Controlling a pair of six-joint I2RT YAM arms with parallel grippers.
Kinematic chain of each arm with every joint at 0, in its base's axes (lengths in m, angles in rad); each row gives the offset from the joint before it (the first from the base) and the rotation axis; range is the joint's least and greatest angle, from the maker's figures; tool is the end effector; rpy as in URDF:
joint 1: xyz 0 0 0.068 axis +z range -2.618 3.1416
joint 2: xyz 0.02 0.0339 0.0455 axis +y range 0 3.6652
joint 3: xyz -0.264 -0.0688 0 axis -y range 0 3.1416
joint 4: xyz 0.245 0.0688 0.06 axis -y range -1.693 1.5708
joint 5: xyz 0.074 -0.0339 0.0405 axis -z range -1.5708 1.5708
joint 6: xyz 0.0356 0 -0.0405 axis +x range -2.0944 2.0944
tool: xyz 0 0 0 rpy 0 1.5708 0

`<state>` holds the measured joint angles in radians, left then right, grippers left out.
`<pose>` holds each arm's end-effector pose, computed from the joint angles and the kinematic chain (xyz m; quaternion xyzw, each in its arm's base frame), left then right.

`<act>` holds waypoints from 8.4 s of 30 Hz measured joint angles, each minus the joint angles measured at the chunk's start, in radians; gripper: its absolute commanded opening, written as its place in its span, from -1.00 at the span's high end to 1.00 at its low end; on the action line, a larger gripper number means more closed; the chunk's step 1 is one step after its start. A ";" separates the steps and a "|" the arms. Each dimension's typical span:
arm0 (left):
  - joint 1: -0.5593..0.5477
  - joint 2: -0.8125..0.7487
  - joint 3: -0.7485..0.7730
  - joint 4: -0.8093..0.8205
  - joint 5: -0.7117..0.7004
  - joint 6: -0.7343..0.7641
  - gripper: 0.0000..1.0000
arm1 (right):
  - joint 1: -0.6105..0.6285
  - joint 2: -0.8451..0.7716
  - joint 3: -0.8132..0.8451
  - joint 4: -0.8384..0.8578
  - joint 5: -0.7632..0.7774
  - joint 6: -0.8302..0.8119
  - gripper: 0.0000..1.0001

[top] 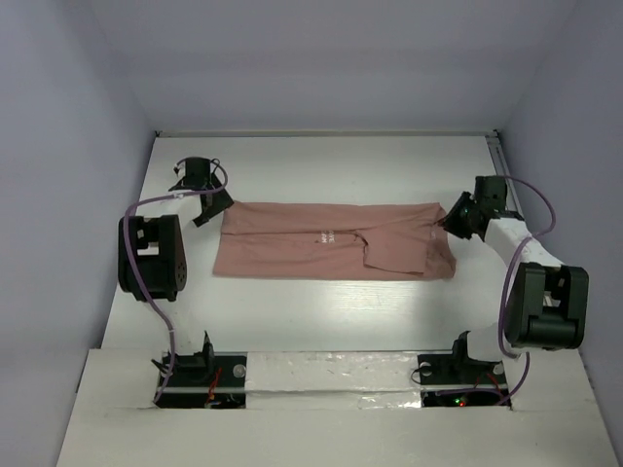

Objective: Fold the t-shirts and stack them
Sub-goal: Fold the tshirt

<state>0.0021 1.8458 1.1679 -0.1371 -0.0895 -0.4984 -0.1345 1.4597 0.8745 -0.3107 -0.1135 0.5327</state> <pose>0.3952 0.0040 0.1810 -0.2459 0.8955 -0.0502 0.3675 0.2943 -0.0358 0.2052 0.2907 0.8963 0.1178 0.3134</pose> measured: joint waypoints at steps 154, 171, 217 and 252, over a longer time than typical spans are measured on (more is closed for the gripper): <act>-0.460 -0.635 -0.667 -0.253 0.478 -0.198 0.12 | 0.735 -0.359 -0.518 0.090 -0.183 0.522 0.09; -0.463 -0.601 -0.630 -0.238 0.366 -0.208 0.57 | 0.735 -0.235 -0.539 0.267 -0.232 0.590 0.66; -0.288 0.195 0.458 -0.208 0.244 -0.087 1.00 | 0.381 0.535 0.632 -0.080 -0.061 0.059 1.00; -0.428 -0.045 -0.163 0.135 0.270 -0.122 0.92 | 0.591 0.816 0.916 -0.124 -0.114 -0.035 1.00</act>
<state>-0.4259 1.8011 1.0054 -0.0017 0.1806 -0.6201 0.4564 2.2761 1.7901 -0.4343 -0.2272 0.4976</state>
